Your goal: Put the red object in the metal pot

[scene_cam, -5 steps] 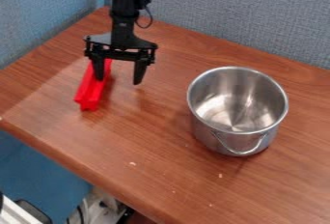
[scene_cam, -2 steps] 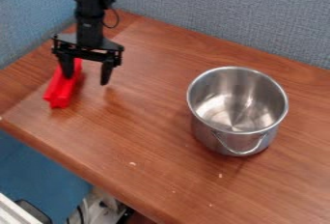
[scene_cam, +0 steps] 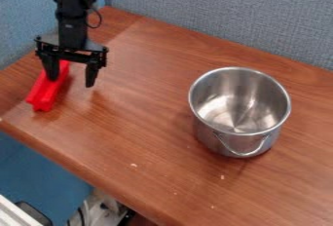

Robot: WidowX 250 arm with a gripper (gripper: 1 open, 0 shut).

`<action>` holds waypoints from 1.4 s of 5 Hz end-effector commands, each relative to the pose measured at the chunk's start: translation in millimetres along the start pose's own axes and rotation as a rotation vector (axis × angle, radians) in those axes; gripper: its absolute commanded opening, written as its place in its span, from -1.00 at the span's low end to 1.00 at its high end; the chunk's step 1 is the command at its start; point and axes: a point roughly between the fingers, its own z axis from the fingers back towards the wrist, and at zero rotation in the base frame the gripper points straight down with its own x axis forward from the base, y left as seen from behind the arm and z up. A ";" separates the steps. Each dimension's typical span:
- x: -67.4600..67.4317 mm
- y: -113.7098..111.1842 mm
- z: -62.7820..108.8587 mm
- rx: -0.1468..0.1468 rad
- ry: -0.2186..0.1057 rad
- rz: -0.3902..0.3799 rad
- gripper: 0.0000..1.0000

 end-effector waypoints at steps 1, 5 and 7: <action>-1.1 -3.6 20.8 0.004 -0.058 0.013 1.00; -9.5 5.0 34.1 -0.026 -0.091 -0.041 1.00; -3.7 29.5 39.1 -0.014 -0.104 -0.131 1.00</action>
